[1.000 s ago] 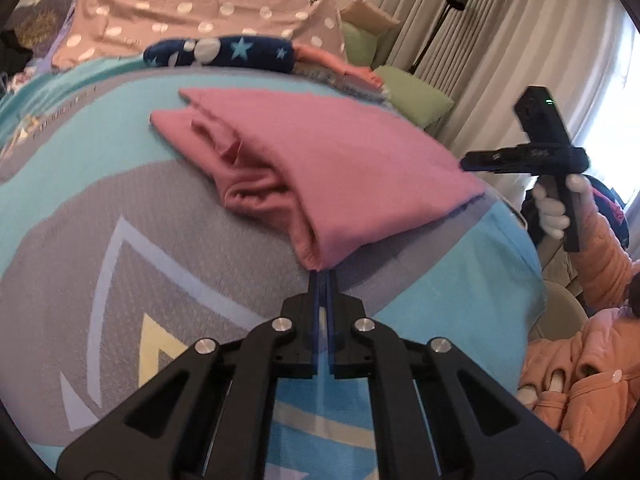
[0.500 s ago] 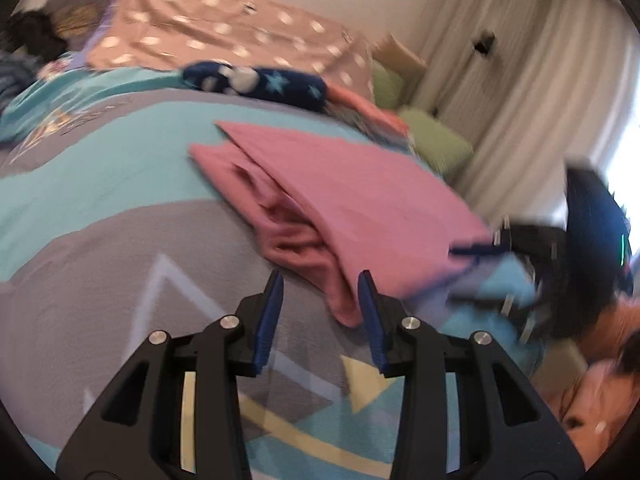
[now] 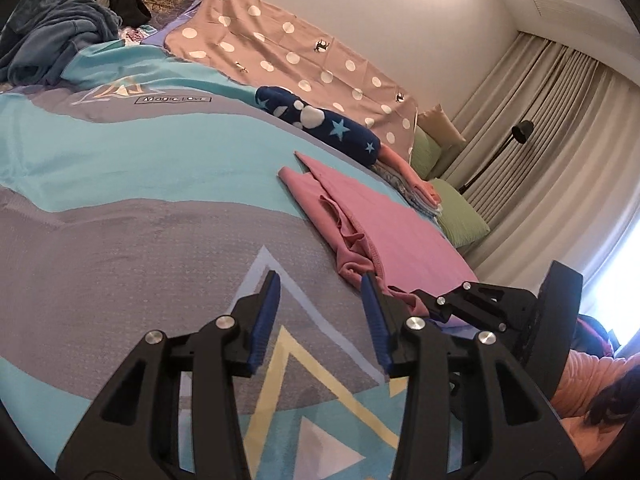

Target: Fold small clothes

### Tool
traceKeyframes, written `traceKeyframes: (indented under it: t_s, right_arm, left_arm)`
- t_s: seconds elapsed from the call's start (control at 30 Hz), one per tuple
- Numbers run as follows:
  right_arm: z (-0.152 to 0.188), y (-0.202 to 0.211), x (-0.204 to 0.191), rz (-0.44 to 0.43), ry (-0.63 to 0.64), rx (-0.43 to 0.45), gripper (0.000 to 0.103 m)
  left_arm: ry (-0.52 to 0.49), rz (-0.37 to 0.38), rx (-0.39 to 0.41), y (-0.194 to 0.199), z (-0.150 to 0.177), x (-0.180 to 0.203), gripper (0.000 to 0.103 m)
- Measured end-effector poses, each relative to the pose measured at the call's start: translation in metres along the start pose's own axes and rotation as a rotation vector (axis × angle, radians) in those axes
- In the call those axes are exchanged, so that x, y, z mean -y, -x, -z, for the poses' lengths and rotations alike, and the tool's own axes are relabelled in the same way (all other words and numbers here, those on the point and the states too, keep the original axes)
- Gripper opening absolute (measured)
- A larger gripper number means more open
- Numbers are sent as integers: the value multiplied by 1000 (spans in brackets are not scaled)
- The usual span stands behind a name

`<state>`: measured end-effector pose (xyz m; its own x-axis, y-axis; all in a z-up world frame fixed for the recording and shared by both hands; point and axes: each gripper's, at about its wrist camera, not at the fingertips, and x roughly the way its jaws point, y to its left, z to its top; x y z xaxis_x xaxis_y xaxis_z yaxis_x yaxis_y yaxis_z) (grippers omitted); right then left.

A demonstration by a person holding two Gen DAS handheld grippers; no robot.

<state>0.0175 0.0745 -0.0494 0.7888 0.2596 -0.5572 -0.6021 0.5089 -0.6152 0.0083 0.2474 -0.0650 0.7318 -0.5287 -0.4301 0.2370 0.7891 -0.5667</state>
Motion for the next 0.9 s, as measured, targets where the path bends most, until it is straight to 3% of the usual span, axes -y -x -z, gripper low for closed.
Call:
traceKeyframes:
  t_s: [0.17, 0.3, 0.43, 0.53, 0.57, 0.6, 0.63, 0.7, 0.8, 0.9]
  right_arm:
    - [2, 1, 12, -56, -51, -6, 5]
    - [-1, -6, -6, -19, 10, -22, 5]
    - [0, -3, -13, -11, 16, -28, 5]
    - [0, -4, -15, -5, 21, -32, 5]
    - [0, -4, -15, -5, 21, -34, 5]
    - [0, -4, -16, -7, 17, -34, 6]
    - [0, -4, -15, -12, 11, -36, 6]
    - [0, -4, -12, -37, -8, -41, 5]
    - [0, -4, -12, -65, -24, -53, 5]
    - [1, -5, -19, -50, -2, -53, 5]
  left_arm:
    - [38, 58, -18, -6, -1, -9, 46]
    - [80, 111, -74, -30, -14, -13, 63]
    - [132, 202, -173, -78, -41, -14, 66]
    - [151, 169, -289, -128, -61, -13, 66]
    - [134, 158, -292, -138, -67, -11, 66]
    - [118, 146, -287, -146, -74, -9, 63]
    - [122, 111, -271, -156, -83, -10, 48]
    - [185, 59, -232, -172, -99, -21, 4]
    - [221, 33, -144, -177, -108, -33, 3]
    - [275, 38, -158, -183, -97, -46, 3]
